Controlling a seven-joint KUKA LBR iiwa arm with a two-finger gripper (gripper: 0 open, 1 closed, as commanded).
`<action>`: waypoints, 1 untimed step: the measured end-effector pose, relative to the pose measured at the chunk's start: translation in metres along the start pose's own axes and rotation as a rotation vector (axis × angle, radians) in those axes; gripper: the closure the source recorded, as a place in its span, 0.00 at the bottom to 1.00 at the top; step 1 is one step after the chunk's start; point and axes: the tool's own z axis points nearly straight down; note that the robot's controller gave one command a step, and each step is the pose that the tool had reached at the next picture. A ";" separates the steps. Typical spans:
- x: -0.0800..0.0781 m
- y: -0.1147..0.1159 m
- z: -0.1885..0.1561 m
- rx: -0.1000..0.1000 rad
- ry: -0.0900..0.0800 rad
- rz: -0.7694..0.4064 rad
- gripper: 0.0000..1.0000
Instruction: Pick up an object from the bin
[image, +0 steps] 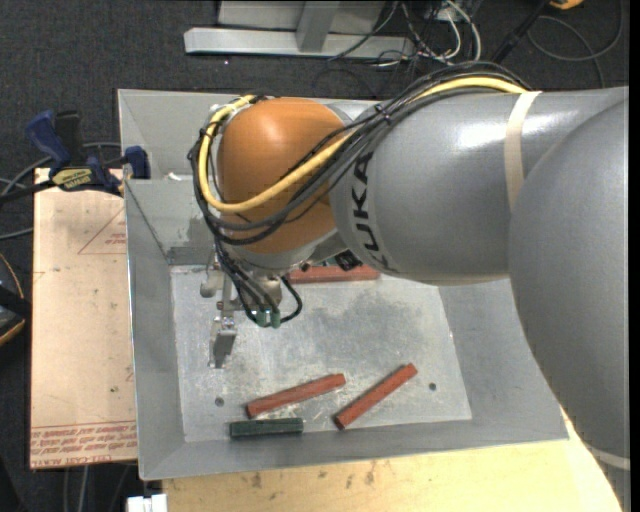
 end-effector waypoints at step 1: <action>-0.002 -0.001 -0.004 -0.001 -0.007 0.003 0.00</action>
Offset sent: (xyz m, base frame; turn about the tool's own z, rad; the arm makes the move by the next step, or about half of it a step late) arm -0.0405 -0.0552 -0.0875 -0.3328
